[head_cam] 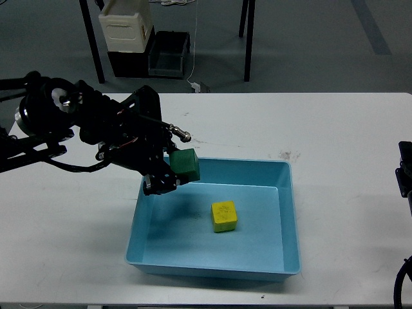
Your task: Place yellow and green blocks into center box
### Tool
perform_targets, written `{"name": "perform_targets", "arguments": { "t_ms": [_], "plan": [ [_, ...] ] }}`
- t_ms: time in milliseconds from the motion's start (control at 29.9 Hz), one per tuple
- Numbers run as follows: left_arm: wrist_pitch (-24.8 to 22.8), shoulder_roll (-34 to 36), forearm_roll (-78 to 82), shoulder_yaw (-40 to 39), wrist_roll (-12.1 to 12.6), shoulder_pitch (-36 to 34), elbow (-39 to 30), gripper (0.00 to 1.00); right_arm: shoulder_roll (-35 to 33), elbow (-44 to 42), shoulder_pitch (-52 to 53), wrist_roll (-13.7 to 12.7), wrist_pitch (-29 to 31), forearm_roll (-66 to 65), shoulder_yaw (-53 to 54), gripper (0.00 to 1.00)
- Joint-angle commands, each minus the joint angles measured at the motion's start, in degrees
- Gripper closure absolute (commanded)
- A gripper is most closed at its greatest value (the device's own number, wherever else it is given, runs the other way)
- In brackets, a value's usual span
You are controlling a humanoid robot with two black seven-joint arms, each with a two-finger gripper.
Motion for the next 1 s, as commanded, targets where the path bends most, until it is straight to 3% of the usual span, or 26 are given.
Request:
{"name": "perform_targets", "arguments": {
  "t_ms": [0,501,568,668,768,969],
  "plan": [
    [0.00,-1.97,0.08,0.67,0.01,-0.06,0.16,0.85,0.00,0.01,0.00,0.07,-0.45,0.00,0.01,0.03],
    [0.00,-9.18,1.95,7.71,0.01,0.12,7.19,0.78,0.09,-0.08,0.17,0.07,-0.72,0.00,-0.26,0.03],
    [0.00,-9.71,1.95,7.71,0.01,0.38,7.72,0.68,0.09,-0.08,0.35,0.07,-0.72,0.00,-0.35,0.03],
    [0.00,-9.80,1.95,7.62,0.01,0.73,7.81,0.37,0.18,-0.08,0.35,0.07,-0.63,0.00,-0.52,0.02],
    [0.00,-10.24,1.95,7.36,0.01,1.08,7.81,0.21,0.18,-0.08,0.35,0.07,-0.63,0.00,-0.70,0.02],
    [0.00,-10.07,-3.59,4.28,0.01,2.58,7.81,0.02,0.18,-0.08,0.35,-0.01,-0.54,0.00,-1.40,0.00]
  ]
}}
